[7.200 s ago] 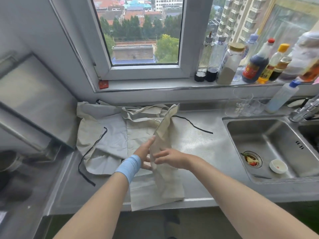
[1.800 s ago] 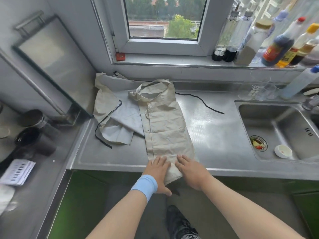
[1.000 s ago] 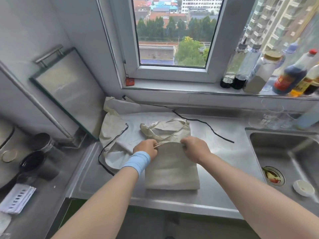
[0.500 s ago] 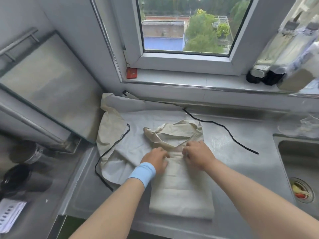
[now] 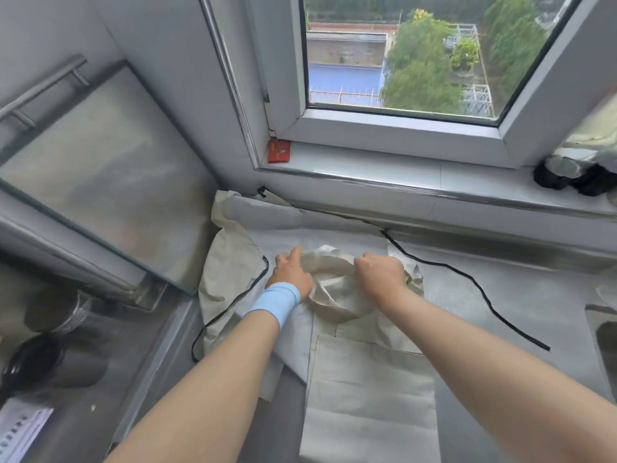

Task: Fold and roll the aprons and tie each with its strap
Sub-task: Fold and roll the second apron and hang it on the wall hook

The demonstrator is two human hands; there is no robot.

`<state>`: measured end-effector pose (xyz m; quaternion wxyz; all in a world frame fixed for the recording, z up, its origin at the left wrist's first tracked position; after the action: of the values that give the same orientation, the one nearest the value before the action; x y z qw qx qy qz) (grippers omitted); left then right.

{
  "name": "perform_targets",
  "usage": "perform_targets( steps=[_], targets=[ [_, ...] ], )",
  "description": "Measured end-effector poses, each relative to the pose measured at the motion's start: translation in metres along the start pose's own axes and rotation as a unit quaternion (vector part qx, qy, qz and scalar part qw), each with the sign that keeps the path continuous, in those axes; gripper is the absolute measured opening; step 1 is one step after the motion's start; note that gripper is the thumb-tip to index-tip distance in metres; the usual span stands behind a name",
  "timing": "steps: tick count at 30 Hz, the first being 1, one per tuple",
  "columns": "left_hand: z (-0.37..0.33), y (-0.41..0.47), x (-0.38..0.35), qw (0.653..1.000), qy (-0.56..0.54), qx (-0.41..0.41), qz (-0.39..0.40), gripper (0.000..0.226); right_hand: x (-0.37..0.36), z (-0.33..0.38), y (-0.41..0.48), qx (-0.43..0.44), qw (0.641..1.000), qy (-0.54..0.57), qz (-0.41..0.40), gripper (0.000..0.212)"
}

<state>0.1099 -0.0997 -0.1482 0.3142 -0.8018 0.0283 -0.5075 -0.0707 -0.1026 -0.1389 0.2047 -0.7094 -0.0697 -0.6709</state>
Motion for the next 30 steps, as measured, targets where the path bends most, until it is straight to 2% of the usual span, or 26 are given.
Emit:
perform_targets(
  steps=[3,5,7,10,12,13,15,17,19,21,24,26,28,30],
  targets=[
    [0.004,0.015,-0.005,0.992,-0.085,0.062,0.070,0.061,0.024,-0.023,0.012,-0.034,0.994,0.050,-0.091,0.019],
    [0.005,0.021,0.002,0.983,-0.149,0.092,0.059,0.060,0.040,-0.040,0.017,-0.056,0.988,0.059,-0.131,0.018],
    [0.001,0.027,0.009,0.988,-0.116,0.096,0.043,0.057,0.051,-0.052,0.024,-0.058,0.988,0.039,-0.141,0.015],
    [-0.012,0.029,0.013,0.994,-0.043,0.078,0.056,0.026,0.059,-0.061,0.028,-0.057,0.989,-0.016,-0.139,0.017],
    [-0.021,0.028,0.012,0.992,-0.061,0.077,0.076,0.011,0.069,-0.053,0.022,-0.022,0.984,-0.052,-0.167,0.029],
    [-0.026,0.029,0.013,0.990,-0.081,0.079,0.083,0.012,0.071,-0.042,0.021,0.021,0.981,-0.069,-0.178,0.031],
    [-0.034,0.029,0.015,0.983,-0.136,0.082,0.087,0.014,0.054,-0.008,0.022,0.153,0.978,-0.034,-0.140,0.024],
    [-0.043,0.028,0.016,0.972,-0.196,0.086,0.097,0.011,0.026,0.018,0.021,0.215,0.973,0.049,-0.069,0.020],
    [-0.049,0.028,0.017,0.963,-0.231,0.092,0.106,0.011,0.003,0.031,0.019,0.224,0.968,0.102,-0.040,0.026],
    [-0.051,0.031,0.022,0.963,-0.235,0.095,0.093,0.014,-0.011,0.034,0.019,0.212,0.971,0.102,-0.043,0.030],
    [-0.050,0.037,0.030,0.970,-0.213,0.095,0.074,0.020,0.001,0.032,0.018,0.200,0.967,0.066,-0.143,0.031],
    [-0.052,0.039,0.033,0.968,-0.214,0.100,0.081,0.020,0.006,0.040,0.013,0.237,0.951,0.042,-0.194,0.022],
    [-0.057,0.042,0.034,0.966,-0.225,0.090,0.092,0.020,-0.007,0.049,0.014,0.280,0.946,0.017,-0.162,0.017],
    [-0.066,0.044,0.033,0.959,-0.252,0.070,0.104,0.023,-0.024,0.052,0.017,0.282,0.953,-0.037,-0.108,0.019]
  ],
)
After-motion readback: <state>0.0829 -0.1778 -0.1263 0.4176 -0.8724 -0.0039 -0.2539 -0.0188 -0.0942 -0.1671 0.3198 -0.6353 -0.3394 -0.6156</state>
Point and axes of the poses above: each hand's wrist, its own y-axis towards the middle knuckle, its own x-axis out of the back of the hand, z = x × y, the point moved 9 cm from there along y, towards the middle knuckle, and after that the axes turned 13 degrees about x, right-handed, at the moved point
